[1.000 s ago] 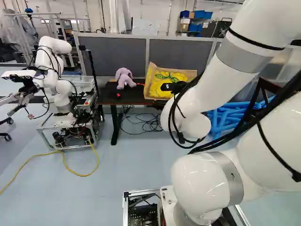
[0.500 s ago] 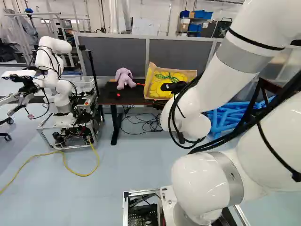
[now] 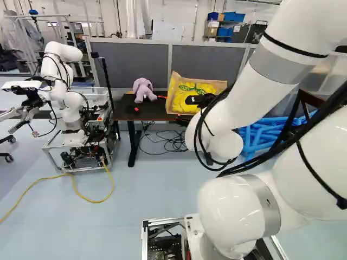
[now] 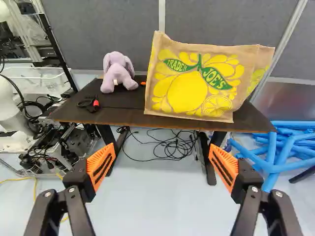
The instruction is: Pick up the bag on the ground and place it on the table
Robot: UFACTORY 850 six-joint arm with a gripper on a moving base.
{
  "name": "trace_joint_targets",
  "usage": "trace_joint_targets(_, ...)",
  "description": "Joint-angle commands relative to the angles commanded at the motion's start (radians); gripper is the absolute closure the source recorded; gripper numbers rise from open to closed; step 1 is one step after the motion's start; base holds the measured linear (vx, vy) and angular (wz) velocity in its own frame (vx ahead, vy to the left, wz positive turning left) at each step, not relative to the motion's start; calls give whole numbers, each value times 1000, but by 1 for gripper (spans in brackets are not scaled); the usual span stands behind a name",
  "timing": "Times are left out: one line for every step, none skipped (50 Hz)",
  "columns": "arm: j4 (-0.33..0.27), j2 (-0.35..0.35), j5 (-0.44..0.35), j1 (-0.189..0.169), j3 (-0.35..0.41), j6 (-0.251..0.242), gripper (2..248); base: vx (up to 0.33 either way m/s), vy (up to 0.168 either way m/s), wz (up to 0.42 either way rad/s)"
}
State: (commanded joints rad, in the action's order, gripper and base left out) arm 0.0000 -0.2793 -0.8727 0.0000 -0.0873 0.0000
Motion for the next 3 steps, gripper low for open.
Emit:
trace_joint_targets(0,0,0,0,0,0,3,0,0,0)
trace_joint_targets(0,0,0,0,0,0,3,0,0,0)
trace_joint_targets(0,0,0,0,0,0,3,0,0,0)
